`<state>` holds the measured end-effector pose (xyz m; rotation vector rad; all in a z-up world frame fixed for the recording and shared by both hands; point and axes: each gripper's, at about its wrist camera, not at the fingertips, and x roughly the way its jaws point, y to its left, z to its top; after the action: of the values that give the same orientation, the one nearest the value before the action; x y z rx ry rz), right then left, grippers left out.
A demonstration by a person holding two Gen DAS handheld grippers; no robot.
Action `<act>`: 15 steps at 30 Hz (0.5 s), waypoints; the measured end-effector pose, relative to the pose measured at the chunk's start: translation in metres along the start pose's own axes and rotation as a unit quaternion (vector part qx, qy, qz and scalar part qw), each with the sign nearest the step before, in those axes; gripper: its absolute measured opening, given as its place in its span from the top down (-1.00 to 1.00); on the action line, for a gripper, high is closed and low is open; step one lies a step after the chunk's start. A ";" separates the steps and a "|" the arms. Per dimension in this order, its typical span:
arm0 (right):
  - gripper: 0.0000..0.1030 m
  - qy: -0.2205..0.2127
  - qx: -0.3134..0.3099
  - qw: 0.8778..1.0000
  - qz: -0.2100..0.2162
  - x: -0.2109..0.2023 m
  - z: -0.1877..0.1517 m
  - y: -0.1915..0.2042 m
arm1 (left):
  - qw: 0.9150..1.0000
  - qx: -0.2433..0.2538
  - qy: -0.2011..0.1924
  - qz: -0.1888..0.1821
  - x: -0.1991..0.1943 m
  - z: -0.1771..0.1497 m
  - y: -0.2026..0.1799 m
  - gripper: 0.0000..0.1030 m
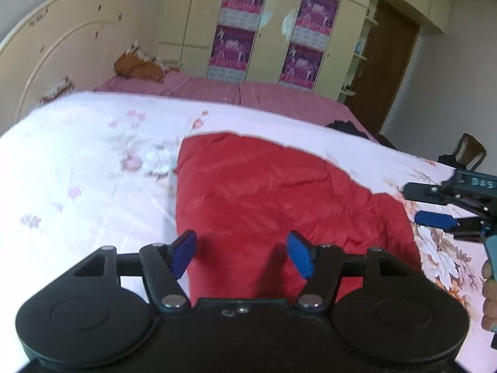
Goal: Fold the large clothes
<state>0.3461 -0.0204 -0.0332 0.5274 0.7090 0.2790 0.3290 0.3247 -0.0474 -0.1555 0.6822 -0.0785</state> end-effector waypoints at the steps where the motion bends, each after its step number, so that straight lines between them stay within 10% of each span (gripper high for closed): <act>1: -0.26 -0.003 -0.026 1.000 -0.010 0.004 -0.001 0.011 | 1.000 0.008 -0.003 0.002 0.002 0.002 -0.003 -0.22; 7: 0.01 0.015 -0.139 0.987 -0.078 0.050 -0.021 0.048 | 1.000 0.016 0.016 0.017 0.033 0.005 -0.005 -0.23; 15: 0.09 0.051 -0.115 0.985 -0.119 0.093 -0.041 0.014 | 0.999 0.029 0.025 0.016 0.047 -0.002 -0.003 -0.31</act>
<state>0.3857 0.0446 -0.1020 0.2057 0.8186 0.1615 0.3647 0.3160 -0.0775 -0.0876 0.7311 -0.0720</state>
